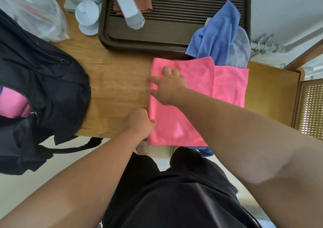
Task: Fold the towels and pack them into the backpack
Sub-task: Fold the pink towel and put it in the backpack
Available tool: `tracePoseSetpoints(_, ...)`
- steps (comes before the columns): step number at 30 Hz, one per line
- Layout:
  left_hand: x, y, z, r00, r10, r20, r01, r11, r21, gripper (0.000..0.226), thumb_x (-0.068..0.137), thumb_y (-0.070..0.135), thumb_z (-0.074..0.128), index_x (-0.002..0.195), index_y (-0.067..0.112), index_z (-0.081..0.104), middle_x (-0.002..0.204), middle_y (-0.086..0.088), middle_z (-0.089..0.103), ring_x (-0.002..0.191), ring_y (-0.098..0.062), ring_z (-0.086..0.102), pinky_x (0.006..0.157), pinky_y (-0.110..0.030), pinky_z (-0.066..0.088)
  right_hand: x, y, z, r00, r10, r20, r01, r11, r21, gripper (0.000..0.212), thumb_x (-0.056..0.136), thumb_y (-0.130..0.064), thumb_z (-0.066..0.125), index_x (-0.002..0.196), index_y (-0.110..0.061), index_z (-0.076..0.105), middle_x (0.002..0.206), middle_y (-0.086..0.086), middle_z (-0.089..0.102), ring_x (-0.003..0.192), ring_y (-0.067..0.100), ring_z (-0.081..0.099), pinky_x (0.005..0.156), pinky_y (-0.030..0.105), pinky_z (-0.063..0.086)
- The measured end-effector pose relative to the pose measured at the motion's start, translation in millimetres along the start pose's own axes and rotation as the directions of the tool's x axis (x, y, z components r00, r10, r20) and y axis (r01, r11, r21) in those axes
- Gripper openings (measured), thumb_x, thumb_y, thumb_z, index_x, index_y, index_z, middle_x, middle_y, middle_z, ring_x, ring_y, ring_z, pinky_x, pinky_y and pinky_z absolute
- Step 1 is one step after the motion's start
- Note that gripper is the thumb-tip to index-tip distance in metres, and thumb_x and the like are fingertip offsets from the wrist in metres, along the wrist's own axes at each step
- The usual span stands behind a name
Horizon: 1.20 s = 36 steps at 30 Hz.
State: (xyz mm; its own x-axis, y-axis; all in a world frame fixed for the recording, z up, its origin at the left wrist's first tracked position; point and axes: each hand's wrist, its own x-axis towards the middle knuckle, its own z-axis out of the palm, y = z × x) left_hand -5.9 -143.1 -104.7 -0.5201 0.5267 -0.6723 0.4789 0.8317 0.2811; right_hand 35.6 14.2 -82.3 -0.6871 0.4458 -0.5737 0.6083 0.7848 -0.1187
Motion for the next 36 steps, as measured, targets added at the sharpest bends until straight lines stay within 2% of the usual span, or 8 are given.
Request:
tracePoseSetpoints(7,-4.2,-22.5,-17.5,0.997,0.068,0.033,-0.062,0.987,-0.146,0.025,0.083,0.02,0.064,0.063,0.017,0.047,0.064,0.0,0.053,0.065,-0.026,0.052,0.051,-0.031,0.032,11.5,-37.6,1.2,0.994,0.036,-0.108,-0.03,0.998,0.051,0.044,0.098,-0.026,0.046,0.14,-0.018,0.049,0.146,0.006,0.035,0.126,0.032,0.037,0.099,0.048,0.038)
tracePoseSetpoints(12,1.8,-56.1,-46.1,0.999,0.042,0.007,-0.038,0.958,-0.283,0.014,0.082,0.014,0.063,0.07,0.018,0.055,0.071,-0.001,0.06,0.073,-0.028,0.061,0.059,-0.033,0.044,25.5,-70.1,-9.0,0.983,0.018,-0.18,0.021,0.978,0.209,0.044,0.096,-0.022,0.048,0.14,-0.017,0.046,0.147,0.005,0.034,0.122,0.032,0.04,0.095,0.048,0.043)
tracePoseSetpoints(17,8.4,-93.9,-80.0,0.985,-0.071,-0.159,0.049,0.99,-0.135,0.022,0.085,0.017,0.061,0.073,0.02,0.043,0.086,-0.009,0.061,0.074,-0.027,0.054,0.057,-0.031,0.038,45.0,-111.3,-20.7,0.987,-0.056,-0.152,0.099,0.95,0.295,0.057,0.099,-0.031,0.048,0.152,-0.019,0.032,0.157,0.003,0.023,0.132,0.033,0.036,0.103,0.048,0.041)
tracePoseSetpoints(23,3.6,-93.5,-80.4,0.98,-0.023,-0.2,0.038,0.997,0.069,0.046,0.088,0.016,0.065,0.127,0.007,0.042,0.122,-0.013,0.054,0.101,-0.032,0.063,0.067,-0.035,0.046,46.8,-123.6,-16.9,0.991,-0.122,-0.053,0.133,0.942,0.309,0.065,0.099,-0.041,0.049,0.158,-0.028,0.023,0.164,0.006,0.019,0.145,0.035,0.028,0.116,0.05,0.032)
tracePoseSetpoints(27,-1.9,-77.0,-68.4,0.97,0.169,-0.172,-0.119,0.956,0.269,0.033,0.091,0.017,0.058,0.12,0.014,0.044,0.113,-0.01,0.056,0.1,-0.033,0.061,0.068,-0.037,0.04,25.9,-84.9,-10.5,0.991,-0.008,-0.132,0.059,0.921,0.385,0.056,0.097,-0.042,0.053,0.149,-0.024,0.042,0.152,0.01,0.037,0.133,0.034,0.04,0.112,0.046,0.036)
tracePoseSetpoints(30,-2.9,-59.1,-58.7,0.96,0.276,-0.048,-0.258,0.936,0.24,0.021,0.091,0.031,0.058,0.099,0.018,0.044,0.1,-0.006,0.057,0.093,-0.029,0.059,0.07,-0.035,0.04,3.5,-42.1,-2.0,0.966,0.122,-0.23,-0.02,0.916,0.4,0.044,0.096,-0.04,0.055,0.136,-0.021,0.057,0.135,0.01,0.049,0.124,0.033,0.046,0.105,0.043,0.041)
tracePoseSetpoints(34,-1.2,-34.9,-39.8,0.94,0.336,0.062,-0.342,0.924,0.171,0.027,0.086,0.039,0.061,0.087,0.022,0.04,0.092,-0.002,0.053,0.086,-0.026,0.054,0.07,-0.038,0.045,-26.6,15.6,11.2,0.796,0.419,-0.436,-0.252,0.885,0.391,0.03,0.092,-0.037,0.054,0.116,-0.023,0.068,0.121,0.005,0.051,0.113,0.032,0.047,0.1,0.045,0.038)
tracePoseSetpoints(36,-0.6,-22.9,-30.3,0.931,0.354,0.084,-0.363,0.92,0.147,0.028,0.084,0.04,0.063,0.087,0.024,0.04,0.094,-0.001,0.05,0.088,-0.026,0.054,0.076,-0.04,0.049,-36.0,40.6,14.2,0.732,0.544,-0.411,-0.381,0.826,0.414,0.029,0.09,-0.037,0.054,0.109,-0.022,0.068,0.122,0.006,0.049,0.114,0.034,0.044,0.101,0.047,0.035)
